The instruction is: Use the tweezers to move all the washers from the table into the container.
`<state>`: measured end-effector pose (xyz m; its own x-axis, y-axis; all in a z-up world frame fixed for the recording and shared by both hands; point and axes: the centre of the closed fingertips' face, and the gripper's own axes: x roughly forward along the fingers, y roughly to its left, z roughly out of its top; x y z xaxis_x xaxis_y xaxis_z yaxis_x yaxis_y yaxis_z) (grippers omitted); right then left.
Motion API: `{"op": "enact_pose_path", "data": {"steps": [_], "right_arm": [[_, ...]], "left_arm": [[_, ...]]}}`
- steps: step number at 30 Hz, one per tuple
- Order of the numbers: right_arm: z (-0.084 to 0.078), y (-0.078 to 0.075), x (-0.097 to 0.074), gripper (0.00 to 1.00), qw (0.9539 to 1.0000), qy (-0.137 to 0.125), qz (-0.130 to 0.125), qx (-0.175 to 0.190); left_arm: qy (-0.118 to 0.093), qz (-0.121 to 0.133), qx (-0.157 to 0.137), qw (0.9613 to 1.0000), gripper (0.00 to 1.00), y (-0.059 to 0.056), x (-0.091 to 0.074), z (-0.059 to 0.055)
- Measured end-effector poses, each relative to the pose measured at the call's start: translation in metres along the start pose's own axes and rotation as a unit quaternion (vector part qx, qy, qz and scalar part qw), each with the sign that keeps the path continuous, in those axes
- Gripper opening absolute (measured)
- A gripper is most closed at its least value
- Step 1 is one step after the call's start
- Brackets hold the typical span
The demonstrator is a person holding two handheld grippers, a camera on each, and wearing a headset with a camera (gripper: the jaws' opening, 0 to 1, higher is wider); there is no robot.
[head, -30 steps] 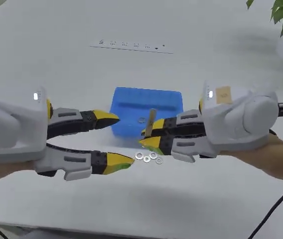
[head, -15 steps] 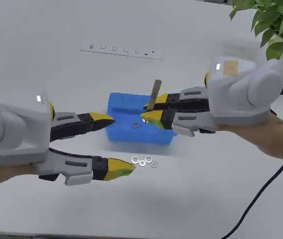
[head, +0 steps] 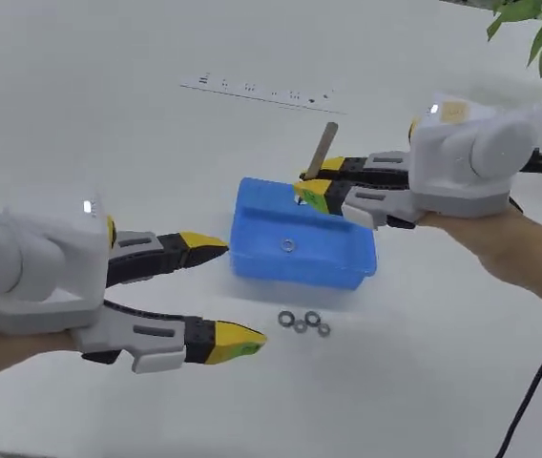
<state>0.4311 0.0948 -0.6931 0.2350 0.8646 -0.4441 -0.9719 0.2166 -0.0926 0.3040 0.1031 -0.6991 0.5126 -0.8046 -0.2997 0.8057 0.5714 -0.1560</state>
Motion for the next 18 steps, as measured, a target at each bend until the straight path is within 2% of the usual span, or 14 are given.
{"op": "enact_pose_path", "data": {"steps": [3, 8, 13, 18], "right_arm": [[-0.022, -0.002, 0.012, 0.1, 0.9997, 0.016, 0.007, 0.017], [-0.043, -0.002, 0.022, 0.1, 0.9992, 0.023, 0.012, 0.032], [-0.05, -0.003, 0.029, 0.1, 0.9989, 0.019, 0.015, 0.041], [-0.057, 0.001, 0.034, 0.1, 0.9988, 0.027, 0.02, 0.035]], "left_arm": [[-0.001, 0.011, -0.014, 0.9998, 0.66, 0.006, 0.0, -0.004], [0.0, 0.017, -0.031, 0.9994, 0.65, 0.014, 0.005, -0.012], [-0.003, 0.022, -0.051, 0.9985, 0.65, 0.018, 0.006, -0.016], [0.0, 0.021, -0.057, 0.9981, 0.66, 0.021, 0.006, -0.021]]}}
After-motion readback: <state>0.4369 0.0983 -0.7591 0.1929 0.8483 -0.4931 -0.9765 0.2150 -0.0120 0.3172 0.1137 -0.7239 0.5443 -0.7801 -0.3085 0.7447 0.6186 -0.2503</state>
